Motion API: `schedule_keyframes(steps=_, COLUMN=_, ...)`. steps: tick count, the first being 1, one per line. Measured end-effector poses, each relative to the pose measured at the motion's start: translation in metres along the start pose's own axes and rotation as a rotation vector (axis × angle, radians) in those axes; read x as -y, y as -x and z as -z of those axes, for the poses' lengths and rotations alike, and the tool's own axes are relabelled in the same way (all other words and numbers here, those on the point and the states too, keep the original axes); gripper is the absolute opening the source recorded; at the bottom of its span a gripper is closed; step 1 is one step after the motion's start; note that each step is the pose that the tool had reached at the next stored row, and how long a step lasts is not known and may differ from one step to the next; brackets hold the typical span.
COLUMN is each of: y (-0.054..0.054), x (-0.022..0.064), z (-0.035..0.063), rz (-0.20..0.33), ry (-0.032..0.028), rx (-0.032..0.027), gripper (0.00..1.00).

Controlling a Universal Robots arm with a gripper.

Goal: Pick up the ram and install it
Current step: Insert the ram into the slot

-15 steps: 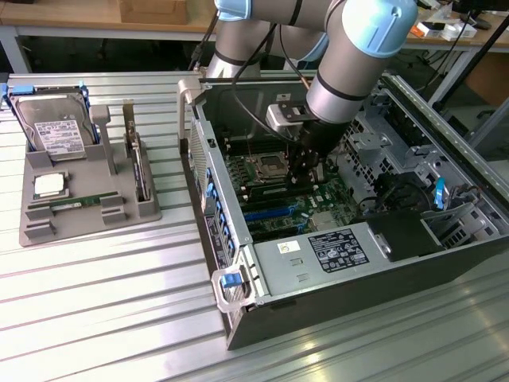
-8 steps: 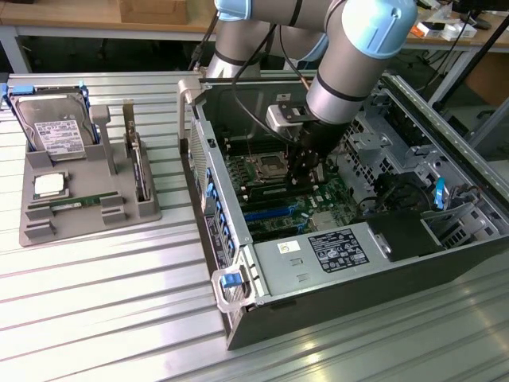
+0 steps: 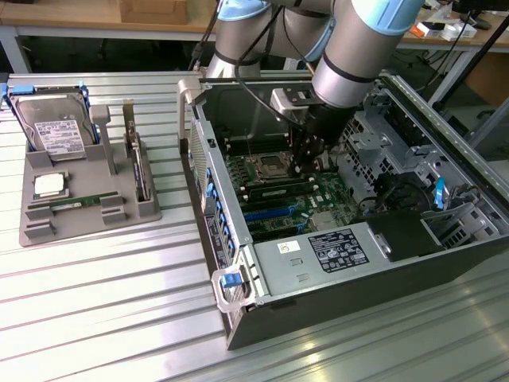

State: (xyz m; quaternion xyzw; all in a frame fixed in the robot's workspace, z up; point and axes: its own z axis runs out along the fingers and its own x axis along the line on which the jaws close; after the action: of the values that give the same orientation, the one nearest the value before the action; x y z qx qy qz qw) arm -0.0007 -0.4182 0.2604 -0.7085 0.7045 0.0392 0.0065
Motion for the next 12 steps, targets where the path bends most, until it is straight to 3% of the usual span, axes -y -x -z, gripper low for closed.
schedule_keyframes(steps=1, y=0.0, x=0.0057, z=0.0001, rz=0.0, ry=0.005, rx=0.0001, gripper=0.1)
schedule_keyframes(steps=2, y=0.0, x=0.0179, z=0.0003, rz=-0.001, ry=0.0156, rx=0.0001, gripper=0.1)
schedule_keyframes(steps=4, y=0.0, x=0.0287, z=0.0007, rz=-0.002, ry=0.0235, rx=0.0002, gripper=0.1)
schedule_keyframes(steps=7, y=0.0, x=0.0606, z=0.0018, rz=-0.003, ry=0.0436, rx=0.0003, gripper=0.1)
schedule_keyframes(steps=9, y=0.0, x=0.0782, z=0.0026, rz=-0.003, ry=0.0511, rx=0.0003, gripper=0.1)
schedule_keyframes(steps=11, y=0.0, x=0.0897, z=0.0038, rz=-0.004, ry=0.0534, rx=0.0003, gripper=0.1)
schedule_keyframes(steps=12, y=0.0, x=0.091, z=0.0136, rz=-0.003, ry=0.0533, rx=0.0004, gripper=0.1)
